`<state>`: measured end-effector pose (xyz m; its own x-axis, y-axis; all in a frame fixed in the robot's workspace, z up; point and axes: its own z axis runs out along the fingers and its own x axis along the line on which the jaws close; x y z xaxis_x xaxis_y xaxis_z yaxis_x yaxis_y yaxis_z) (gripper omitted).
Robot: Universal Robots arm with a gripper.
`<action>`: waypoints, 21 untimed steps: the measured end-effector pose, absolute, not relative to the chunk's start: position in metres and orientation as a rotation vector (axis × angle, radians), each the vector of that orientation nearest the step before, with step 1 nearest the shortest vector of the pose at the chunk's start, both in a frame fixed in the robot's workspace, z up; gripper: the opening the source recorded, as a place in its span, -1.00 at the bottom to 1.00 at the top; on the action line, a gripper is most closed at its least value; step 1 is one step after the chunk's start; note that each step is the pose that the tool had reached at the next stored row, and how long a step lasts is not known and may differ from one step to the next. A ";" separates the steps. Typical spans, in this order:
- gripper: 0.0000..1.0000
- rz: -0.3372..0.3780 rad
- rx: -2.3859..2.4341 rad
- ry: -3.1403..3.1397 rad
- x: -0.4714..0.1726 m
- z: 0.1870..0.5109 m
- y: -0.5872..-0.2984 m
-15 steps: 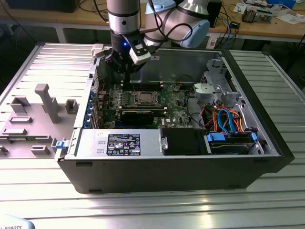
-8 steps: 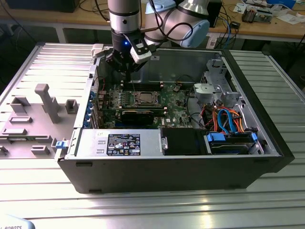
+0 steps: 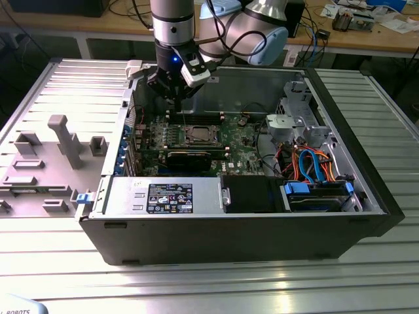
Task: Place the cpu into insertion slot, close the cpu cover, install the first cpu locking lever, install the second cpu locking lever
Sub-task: 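Install the first cpu locking lever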
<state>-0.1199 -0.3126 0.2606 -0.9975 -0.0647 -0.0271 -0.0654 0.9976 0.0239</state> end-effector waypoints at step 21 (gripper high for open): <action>-0.79 0.039 -0.101 3.113 -0.103 0.260 -0.313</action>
